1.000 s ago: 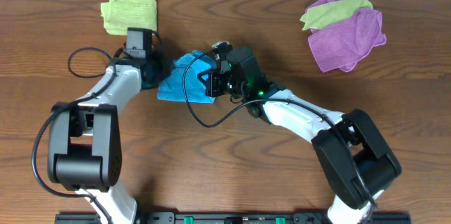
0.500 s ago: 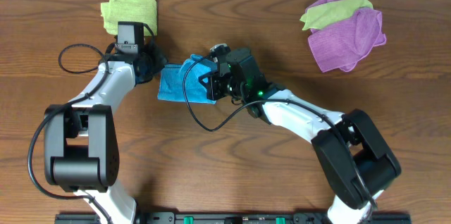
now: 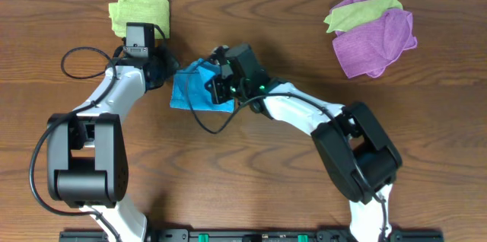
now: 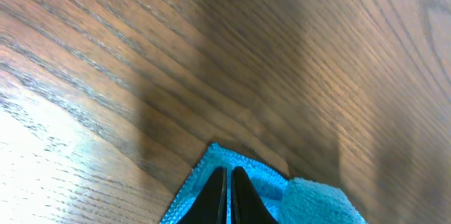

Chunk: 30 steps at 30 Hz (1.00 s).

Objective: Fold the cloth
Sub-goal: 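Lay the right end over the left end, folding the strip in half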

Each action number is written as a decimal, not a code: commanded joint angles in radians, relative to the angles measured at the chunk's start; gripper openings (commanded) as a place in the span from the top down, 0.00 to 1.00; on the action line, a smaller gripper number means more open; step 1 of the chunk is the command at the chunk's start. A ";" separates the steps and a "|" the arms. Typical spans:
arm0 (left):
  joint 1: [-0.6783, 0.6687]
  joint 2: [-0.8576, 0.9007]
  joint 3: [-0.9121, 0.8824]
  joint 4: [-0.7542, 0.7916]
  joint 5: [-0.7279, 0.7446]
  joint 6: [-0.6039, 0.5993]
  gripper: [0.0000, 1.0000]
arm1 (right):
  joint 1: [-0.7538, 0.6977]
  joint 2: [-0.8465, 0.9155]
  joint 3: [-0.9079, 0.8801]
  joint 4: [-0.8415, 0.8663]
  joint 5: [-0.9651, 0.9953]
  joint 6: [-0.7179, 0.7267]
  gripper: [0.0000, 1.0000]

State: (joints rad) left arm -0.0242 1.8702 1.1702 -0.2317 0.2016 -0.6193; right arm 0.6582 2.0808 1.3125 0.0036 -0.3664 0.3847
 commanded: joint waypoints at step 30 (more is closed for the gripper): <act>0.093 -0.035 0.039 -0.004 -0.018 0.029 0.94 | 0.043 -0.151 0.066 -0.296 0.000 -0.166 0.99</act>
State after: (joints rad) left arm 0.0673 1.8645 1.1805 -0.2317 0.2012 -0.6022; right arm 0.6979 1.9820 1.3567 -0.2817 -0.3763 0.2611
